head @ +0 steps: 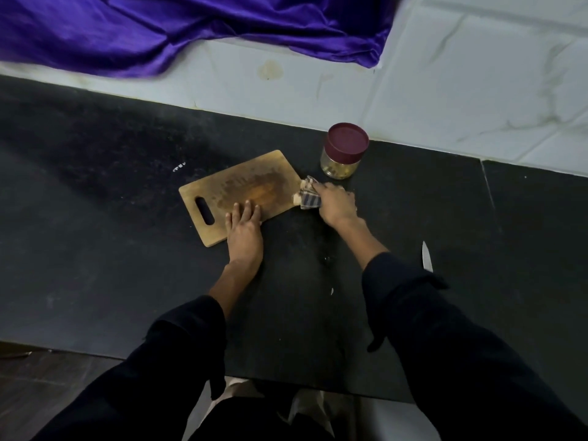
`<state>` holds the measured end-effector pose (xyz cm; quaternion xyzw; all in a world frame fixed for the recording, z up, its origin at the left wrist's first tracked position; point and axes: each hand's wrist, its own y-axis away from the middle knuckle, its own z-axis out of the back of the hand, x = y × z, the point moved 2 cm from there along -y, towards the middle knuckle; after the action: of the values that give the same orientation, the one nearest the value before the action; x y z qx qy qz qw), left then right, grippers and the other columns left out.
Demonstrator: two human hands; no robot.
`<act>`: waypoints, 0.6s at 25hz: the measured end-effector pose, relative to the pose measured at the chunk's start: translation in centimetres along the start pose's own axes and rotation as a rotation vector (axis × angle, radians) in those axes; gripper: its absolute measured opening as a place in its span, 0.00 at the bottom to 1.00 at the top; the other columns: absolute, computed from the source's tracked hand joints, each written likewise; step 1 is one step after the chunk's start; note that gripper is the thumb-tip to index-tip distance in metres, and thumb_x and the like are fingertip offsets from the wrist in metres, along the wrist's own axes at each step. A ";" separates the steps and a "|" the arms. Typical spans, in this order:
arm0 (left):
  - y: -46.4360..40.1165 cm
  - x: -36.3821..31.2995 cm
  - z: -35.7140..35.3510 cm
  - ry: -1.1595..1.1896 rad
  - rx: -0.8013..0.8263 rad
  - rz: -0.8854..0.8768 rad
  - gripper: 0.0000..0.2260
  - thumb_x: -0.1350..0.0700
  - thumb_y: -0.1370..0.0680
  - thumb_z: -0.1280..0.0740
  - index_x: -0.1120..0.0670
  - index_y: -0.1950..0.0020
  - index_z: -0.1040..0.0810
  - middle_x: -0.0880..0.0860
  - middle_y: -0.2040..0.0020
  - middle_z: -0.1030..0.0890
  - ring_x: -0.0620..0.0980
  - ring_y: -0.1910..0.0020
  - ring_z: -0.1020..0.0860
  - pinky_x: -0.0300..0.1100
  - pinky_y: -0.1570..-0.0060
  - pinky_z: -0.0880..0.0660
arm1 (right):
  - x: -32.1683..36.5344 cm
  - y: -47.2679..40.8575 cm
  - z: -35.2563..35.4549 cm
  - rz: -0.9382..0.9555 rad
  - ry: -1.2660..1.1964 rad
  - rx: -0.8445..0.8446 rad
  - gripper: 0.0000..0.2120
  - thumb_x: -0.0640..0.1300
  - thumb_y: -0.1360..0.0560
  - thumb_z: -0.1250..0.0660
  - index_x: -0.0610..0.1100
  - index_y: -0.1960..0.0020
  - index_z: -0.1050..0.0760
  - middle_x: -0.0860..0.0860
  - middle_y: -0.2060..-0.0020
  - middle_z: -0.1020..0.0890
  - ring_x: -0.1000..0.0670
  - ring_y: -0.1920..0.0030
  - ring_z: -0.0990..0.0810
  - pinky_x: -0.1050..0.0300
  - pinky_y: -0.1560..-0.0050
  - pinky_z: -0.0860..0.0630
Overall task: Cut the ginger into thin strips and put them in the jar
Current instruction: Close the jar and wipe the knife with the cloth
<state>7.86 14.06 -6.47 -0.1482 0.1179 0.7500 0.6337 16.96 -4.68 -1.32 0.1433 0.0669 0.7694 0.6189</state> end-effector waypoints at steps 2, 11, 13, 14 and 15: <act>0.0 -0.1 0.0 -0.008 0.003 0.002 0.21 0.64 0.18 0.46 0.58 0.24 0.38 0.58 0.23 0.41 0.60 0.23 0.48 0.56 0.25 0.52 | -0.7 2.5 -0.5 -0.011 0.004 -0.043 0.25 0.35 0.22 0.42 0.48 0.26 0.33 0.46 0.33 0.26 0.41 0.34 0.29 0.42 0.36 0.33; 0.0 -0.5 1.1 -0.012 0.083 -0.015 0.20 0.61 0.17 0.46 0.59 0.24 0.38 0.58 0.23 0.41 0.61 0.23 0.48 0.57 0.25 0.51 | -5.3 7.9 1.2 0.078 -0.275 -0.061 0.27 0.26 0.28 0.42 0.47 0.37 0.20 0.43 0.43 0.19 0.42 0.42 0.21 0.46 0.40 0.26; -0.1 -0.3 1.6 -0.021 0.104 -0.031 0.20 0.61 0.17 0.46 0.59 0.24 0.39 0.58 0.23 0.41 0.60 0.23 0.48 0.57 0.25 0.50 | -7.9 4.5 1.9 -0.055 -0.205 -0.074 0.25 0.28 0.27 0.43 0.46 0.36 0.22 0.39 0.44 0.22 0.38 0.42 0.22 0.44 0.42 0.25; 0.2 -0.2 1.8 -0.028 0.108 -0.050 0.21 0.62 0.18 0.46 0.59 0.24 0.39 0.58 0.23 0.41 0.59 0.23 0.48 0.56 0.25 0.50 | -8.5 3.7 1.6 -0.110 -0.180 -0.054 0.24 0.30 0.26 0.43 0.46 0.35 0.23 0.39 0.44 0.23 0.36 0.41 0.23 0.43 0.41 0.25; 0.6 -0.3 1.9 -0.032 0.109 -0.078 0.22 0.63 0.18 0.45 0.59 0.24 0.40 0.57 0.23 0.42 0.59 0.23 0.48 0.55 0.25 0.50 | -8.4 3.7 1.1 -0.142 -0.165 -0.048 0.22 0.32 0.25 0.43 0.46 0.36 0.23 0.39 0.43 0.23 0.36 0.41 0.24 0.42 0.41 0.25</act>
<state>7.16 14.33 -4.62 -0.1058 0.1425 0.7193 0.6716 15.48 -13.72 -0.36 0.1863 0.0073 0.7106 0.6784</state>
